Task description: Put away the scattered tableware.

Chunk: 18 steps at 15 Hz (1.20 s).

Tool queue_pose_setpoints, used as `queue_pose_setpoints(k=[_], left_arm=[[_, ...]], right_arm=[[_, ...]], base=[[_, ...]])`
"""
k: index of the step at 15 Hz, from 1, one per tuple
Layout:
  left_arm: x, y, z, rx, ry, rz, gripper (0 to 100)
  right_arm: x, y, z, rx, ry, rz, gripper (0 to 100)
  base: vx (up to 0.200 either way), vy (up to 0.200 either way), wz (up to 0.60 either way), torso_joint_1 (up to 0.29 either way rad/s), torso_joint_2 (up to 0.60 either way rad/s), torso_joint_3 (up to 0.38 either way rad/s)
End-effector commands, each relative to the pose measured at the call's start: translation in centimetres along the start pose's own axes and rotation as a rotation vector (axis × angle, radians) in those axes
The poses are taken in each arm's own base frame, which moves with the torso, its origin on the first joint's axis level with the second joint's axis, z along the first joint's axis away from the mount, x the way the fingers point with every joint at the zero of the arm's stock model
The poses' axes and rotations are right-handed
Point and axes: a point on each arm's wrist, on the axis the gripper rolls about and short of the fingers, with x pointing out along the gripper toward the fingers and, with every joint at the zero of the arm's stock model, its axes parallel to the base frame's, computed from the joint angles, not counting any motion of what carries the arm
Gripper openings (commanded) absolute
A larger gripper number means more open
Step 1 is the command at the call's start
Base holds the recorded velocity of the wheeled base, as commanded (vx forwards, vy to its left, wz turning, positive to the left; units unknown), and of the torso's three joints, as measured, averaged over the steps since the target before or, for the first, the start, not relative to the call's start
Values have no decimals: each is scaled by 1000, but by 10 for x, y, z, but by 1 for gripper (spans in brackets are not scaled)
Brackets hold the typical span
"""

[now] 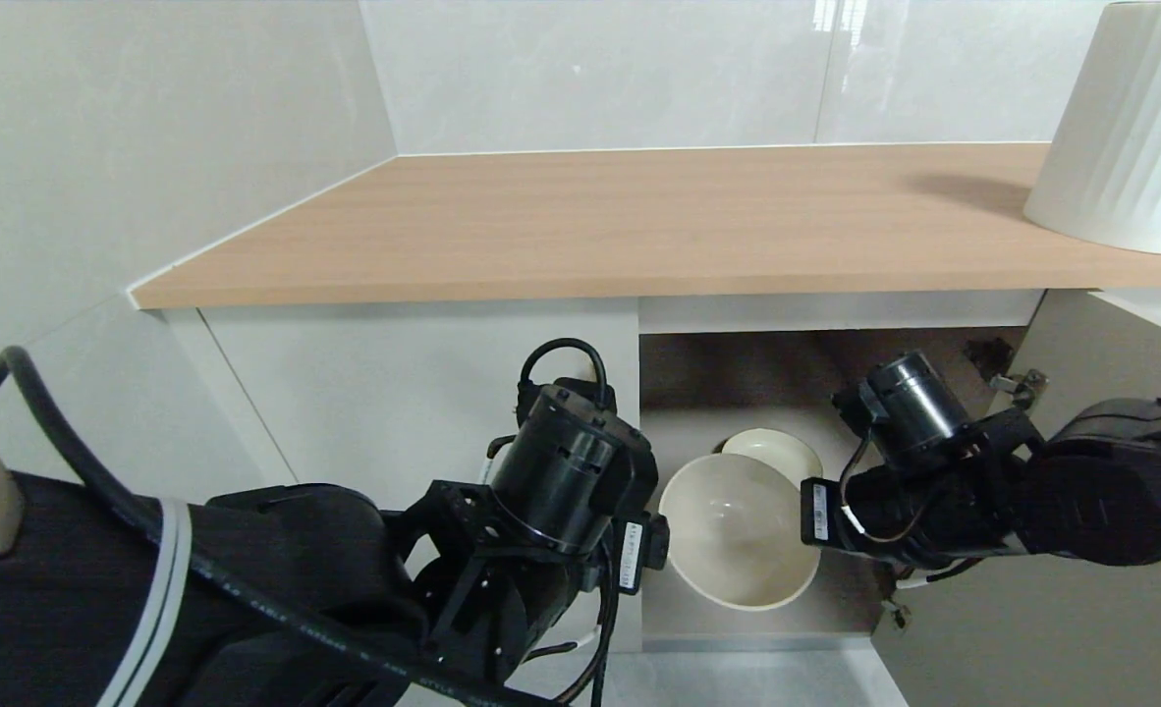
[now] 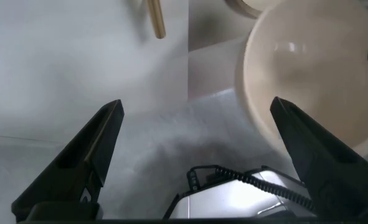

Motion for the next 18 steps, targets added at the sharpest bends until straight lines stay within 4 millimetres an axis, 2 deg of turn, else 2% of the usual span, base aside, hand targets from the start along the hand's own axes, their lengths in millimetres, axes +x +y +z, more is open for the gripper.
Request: queue_pose_setpoints(k=[1,3,4,6,10,14,18], left_arm=[[-2,1,2,-5,-6,-1,100],[-2,1,2,-5,-7,1,100],[-2,1,2,-5,-7,1,100],[-2,1,2,-5,-7,1,100],[0,1,1,-4,-3,3,100],[2,1,0,-1,2,5,100],[2,1,0,-1,2,5,100]], right_arm=[[31,-12,8,103,0,-108,0],[48,-21,19,193,-30,-149,0],[48,-22,20,198,-33,-150,0],[69,-29,35,306,-141,-140,0],[83,-31,51,332,-217,-119,0],[103,-41,68,371,-252,-145,0],[120,-50,73,387,-266,-187,0]], base=[[0,0,0,0,0,0],[0,0,0,0,0,0],[0,0,0,0,0,0],[0,0,0,0,0,0],[0,0,0,0,0,0],[0,0,0,0,0,0],[0,0,0,0,0,0]])
